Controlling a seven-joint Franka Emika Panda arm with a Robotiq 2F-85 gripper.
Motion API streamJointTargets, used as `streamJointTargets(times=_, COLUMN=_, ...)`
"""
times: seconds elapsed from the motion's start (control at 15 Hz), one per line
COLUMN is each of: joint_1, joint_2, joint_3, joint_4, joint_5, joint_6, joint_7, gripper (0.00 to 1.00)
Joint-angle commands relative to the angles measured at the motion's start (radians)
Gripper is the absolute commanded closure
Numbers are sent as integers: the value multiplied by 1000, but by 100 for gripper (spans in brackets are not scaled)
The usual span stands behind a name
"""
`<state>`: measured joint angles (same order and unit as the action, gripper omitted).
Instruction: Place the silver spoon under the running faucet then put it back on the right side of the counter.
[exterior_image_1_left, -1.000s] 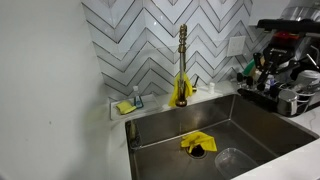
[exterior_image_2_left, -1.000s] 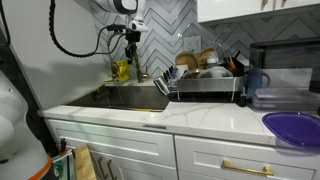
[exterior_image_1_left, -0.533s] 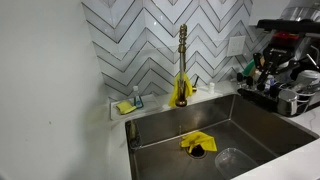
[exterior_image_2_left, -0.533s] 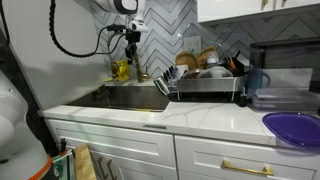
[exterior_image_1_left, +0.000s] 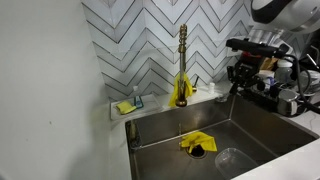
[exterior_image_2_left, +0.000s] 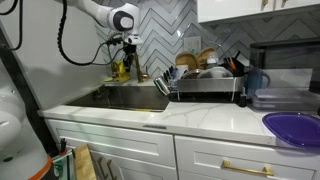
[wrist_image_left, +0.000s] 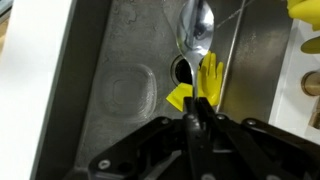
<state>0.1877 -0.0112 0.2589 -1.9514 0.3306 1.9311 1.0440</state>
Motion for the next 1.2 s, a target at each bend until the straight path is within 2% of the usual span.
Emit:
streamJointTargets(times=0.0, joint_1=44, joint_2=48, joint_3=12, joint_4=-42, joint_5=-1, joint_6=180, joint_7=62, gripper=98)
streamJointTargets(times=0.13, joint_1=64, joint_2=81, joint_3=13, joint_4=-52, joint_5=-2, joint_6=288, joint_7=82, gripper=98)
streamJointTargets(times=0.27, joint_1=80, joint_2=117, joint_3=12, joint_4=-45, joint_5=-13, joint_6=348, joint_7=76, gripper=98)
streamJointTargets(times=0.33, joint_1=73, joint_2=97, joint_3=3, joint_4=-38, joint_5=-2, joint_6=296, joint_7=56, gripper=92)
streamJointTargets(times=0.53, joint_1=82, joint_2=124, joint_3=3, joint_4=-37, joint_5=-3, joint_6=330, joint_7=56, gripper=92)
streamJointTargets(times=0.6, joint_1=82, joint_2=124, joint_3=3, joint_4=-36, joint_5=-3, joint_6=330, joint_7=56, gripper=98)
streamJointTargets(times=1.13, joint_1=94, joint_2=271, joint_3=11, joint_4=36, joint_5=35, joint_6=344, joint_7=-76, gripper=98)
